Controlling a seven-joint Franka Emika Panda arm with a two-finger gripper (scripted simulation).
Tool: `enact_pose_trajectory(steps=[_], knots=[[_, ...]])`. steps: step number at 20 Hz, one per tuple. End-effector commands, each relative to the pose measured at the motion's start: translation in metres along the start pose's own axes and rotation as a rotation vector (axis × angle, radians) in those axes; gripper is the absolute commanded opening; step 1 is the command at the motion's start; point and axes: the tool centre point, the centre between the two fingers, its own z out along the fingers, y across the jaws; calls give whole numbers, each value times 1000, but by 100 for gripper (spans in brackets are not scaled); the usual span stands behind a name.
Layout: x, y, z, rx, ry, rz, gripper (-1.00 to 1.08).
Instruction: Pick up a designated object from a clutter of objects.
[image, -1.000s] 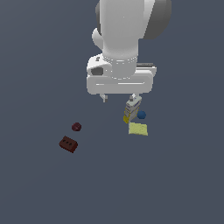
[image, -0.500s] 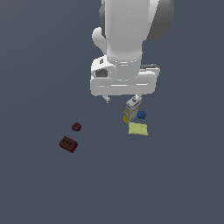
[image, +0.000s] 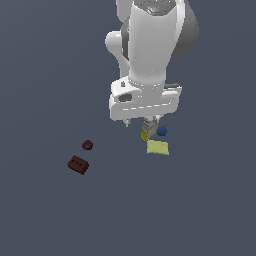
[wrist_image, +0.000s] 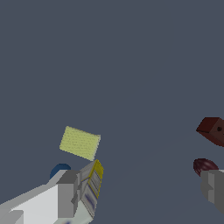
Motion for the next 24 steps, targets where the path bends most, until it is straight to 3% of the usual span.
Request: enact_pose_trajectory(steps=[1,24], knots=[[1,-5,13,-6,-3,-64,100],[-16,-73,154,-22,-32,-855,100]])
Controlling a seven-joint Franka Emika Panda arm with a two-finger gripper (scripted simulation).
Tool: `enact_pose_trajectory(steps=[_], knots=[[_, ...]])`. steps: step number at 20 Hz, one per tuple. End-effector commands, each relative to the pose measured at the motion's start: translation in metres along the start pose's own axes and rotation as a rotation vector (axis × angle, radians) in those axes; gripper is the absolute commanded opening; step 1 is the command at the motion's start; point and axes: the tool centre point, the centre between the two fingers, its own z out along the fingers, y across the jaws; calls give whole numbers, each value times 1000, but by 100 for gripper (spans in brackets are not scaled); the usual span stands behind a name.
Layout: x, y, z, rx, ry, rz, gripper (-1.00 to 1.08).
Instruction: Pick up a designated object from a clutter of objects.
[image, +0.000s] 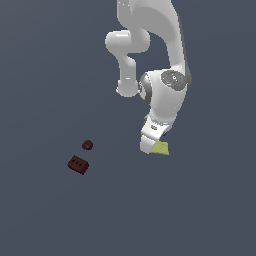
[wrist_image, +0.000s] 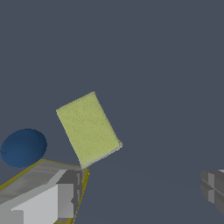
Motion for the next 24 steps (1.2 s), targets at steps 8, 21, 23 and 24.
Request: enact_pose_trajectory(steps=[8,21,23,24], knots=[[11,-35,49,10,8,-309,100],[16,-58,75,19,20,-485,100],[16,-58,74,20,19,-480,100],[16,-58,75,20,19,-480,100]])
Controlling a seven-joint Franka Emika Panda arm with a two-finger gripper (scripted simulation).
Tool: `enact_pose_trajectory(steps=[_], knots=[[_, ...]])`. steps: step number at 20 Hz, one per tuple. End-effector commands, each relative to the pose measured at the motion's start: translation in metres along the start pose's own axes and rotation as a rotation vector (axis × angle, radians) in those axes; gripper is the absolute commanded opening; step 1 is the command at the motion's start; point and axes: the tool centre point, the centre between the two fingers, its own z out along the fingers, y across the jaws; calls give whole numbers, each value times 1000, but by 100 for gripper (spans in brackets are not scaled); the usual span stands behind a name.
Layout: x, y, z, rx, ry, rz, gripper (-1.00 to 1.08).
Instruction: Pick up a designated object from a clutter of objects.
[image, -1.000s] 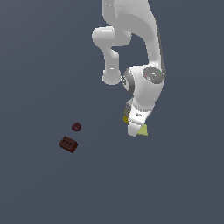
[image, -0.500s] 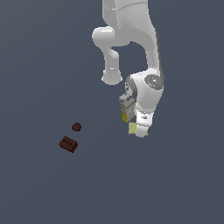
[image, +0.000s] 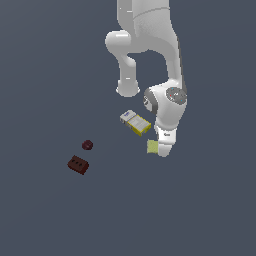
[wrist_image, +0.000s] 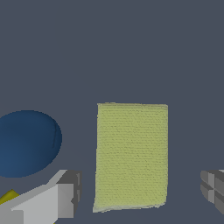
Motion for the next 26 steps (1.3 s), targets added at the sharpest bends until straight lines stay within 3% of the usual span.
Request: enact_pose_trajectory(steps=[1,18,19,26], knots=[[0,0,1,0,0,0,100],[0,-1,51,-1,0,-6,100],[0,-1,51,-1,0,-6,-100],[0,-1,51,-1,0,-6,-100]])
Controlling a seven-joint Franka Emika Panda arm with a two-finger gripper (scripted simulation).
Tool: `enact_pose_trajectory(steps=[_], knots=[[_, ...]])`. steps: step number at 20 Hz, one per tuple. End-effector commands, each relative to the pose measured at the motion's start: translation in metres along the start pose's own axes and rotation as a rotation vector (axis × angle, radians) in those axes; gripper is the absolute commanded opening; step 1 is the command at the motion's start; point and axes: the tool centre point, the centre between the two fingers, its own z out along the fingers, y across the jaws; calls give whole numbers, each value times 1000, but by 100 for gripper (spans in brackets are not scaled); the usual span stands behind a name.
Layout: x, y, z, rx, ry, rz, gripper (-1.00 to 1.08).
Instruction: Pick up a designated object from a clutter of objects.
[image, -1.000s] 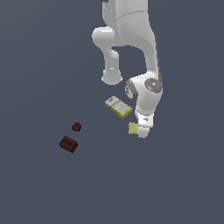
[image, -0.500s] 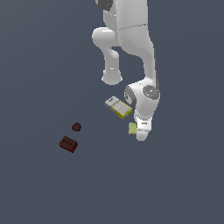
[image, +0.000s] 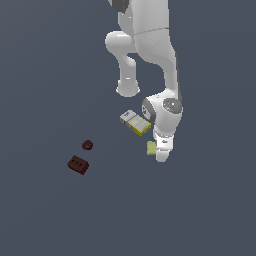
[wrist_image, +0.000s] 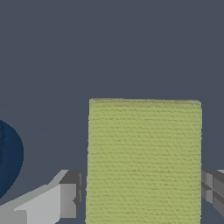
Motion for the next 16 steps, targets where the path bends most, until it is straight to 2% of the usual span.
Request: enact_pose_trajectory(steps=[1,2,3,9,16], knots=[[0,-9,9,20,-5,-4,-100],[0,-9,9,20,-5,-4,-100],[0,0,0,0,0,0,-100],[-1,-2,-8,0,0,0,-100],[-5,-8,-35,1,-2,-1,-100]])
